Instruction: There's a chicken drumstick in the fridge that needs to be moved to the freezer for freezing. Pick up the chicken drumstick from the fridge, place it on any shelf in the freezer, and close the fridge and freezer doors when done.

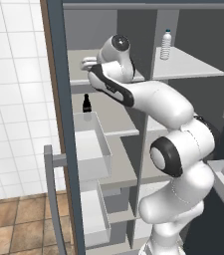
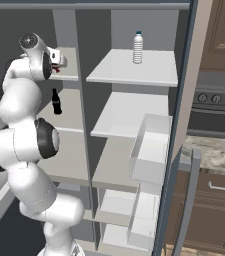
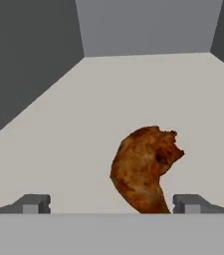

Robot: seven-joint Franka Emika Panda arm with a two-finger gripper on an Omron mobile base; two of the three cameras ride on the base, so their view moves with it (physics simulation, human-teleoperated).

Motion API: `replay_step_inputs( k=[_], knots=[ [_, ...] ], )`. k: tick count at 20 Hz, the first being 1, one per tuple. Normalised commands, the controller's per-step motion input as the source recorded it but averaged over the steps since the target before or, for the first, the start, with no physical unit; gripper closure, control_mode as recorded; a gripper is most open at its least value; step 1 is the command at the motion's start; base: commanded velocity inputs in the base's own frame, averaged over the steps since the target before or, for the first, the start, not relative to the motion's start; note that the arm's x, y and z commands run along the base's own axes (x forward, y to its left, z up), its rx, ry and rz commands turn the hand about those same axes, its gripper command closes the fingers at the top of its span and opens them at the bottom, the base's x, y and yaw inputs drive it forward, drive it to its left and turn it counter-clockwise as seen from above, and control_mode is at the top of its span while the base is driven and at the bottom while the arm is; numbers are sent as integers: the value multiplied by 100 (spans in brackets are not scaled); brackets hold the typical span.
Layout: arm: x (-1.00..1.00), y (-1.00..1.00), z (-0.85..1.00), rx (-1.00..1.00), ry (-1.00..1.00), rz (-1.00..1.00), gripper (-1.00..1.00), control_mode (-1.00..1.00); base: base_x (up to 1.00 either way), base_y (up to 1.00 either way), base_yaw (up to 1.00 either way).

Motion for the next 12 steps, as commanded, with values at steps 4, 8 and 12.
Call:
replay_step_inputs(
  k=[4, 8, 12],
  knots=[
    [-79, -5, 7, 0, 0, -1, -100, -100, 0, 0, 0],
    [-80, -39, 1, 0, 0, -1, -100, -100, 0, 0, 0],
    [-79, -65, 20, 3, 0, 0, -100, -100, 0, 0, 0]
  ],
)
